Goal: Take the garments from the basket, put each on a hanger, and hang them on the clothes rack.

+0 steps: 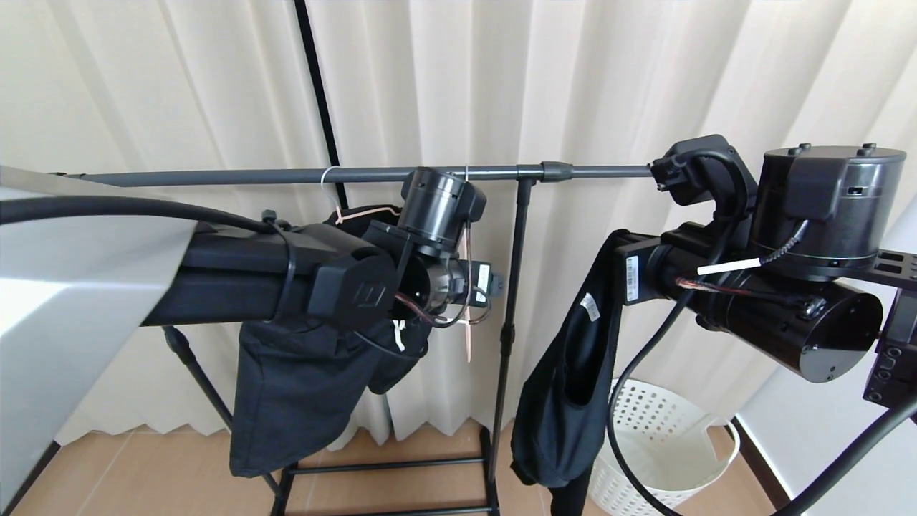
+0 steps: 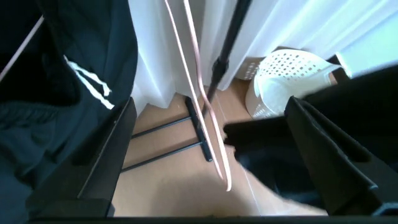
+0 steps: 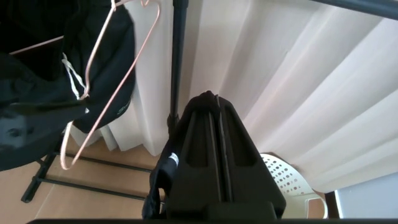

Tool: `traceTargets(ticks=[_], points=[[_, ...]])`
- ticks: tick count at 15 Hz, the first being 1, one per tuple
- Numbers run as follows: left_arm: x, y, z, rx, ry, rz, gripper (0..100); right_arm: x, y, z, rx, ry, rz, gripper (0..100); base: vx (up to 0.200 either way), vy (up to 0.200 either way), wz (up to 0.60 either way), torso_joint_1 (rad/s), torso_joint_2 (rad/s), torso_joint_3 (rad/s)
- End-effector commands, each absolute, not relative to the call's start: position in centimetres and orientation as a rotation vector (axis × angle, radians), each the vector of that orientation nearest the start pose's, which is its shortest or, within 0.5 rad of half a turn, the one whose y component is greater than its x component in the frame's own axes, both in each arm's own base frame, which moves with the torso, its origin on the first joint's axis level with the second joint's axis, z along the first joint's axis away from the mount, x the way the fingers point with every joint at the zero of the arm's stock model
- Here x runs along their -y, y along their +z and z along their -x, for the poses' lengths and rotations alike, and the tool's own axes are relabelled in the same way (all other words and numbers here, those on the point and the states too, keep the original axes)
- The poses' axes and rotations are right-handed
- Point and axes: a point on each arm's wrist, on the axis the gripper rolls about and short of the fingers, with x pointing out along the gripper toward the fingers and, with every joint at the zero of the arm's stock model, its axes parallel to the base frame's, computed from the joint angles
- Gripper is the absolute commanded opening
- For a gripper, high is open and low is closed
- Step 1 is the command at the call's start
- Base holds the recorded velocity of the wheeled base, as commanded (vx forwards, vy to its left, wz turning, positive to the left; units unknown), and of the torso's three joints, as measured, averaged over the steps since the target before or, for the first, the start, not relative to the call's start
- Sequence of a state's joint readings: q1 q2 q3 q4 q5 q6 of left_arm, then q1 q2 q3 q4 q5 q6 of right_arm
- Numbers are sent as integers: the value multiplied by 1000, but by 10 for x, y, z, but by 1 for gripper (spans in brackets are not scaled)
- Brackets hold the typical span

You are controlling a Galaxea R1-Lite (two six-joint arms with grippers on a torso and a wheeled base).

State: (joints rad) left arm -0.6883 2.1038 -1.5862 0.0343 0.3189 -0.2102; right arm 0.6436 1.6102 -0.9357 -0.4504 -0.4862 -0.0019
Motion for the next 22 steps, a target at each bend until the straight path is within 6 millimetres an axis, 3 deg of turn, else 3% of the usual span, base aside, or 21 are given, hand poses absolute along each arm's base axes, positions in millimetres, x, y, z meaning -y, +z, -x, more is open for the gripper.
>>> traceTargets(ticks=[1,6,13,14,16,22], points=[[273,160,-356,-548,-275,-79,100,-167,228,-240,-187,158,120,0,0,0,0,0,0,0],[275,145,-385,-530,-225,-63,100,-168,226,-241,-193,157,124,0,0,0,0,0,0,0],[281,146,-394,-505,-230,-50,100,-168,227,-241,-190,159,124,0,0,0,0,0,0,0],[280,144,-395,-508,-227,-52,0,-168,226,-242,-193,159,125,0,0,0,0,0,0,0],[279,139,-396,-521,-221,-52,0,-168,225,-242,-196,159,127,0,0,0,0,0,0,0],[271,149,-394,-511,-212,-44,0,-168,226,-241,-192,159,125,0,0,0,0,0,0,0]])
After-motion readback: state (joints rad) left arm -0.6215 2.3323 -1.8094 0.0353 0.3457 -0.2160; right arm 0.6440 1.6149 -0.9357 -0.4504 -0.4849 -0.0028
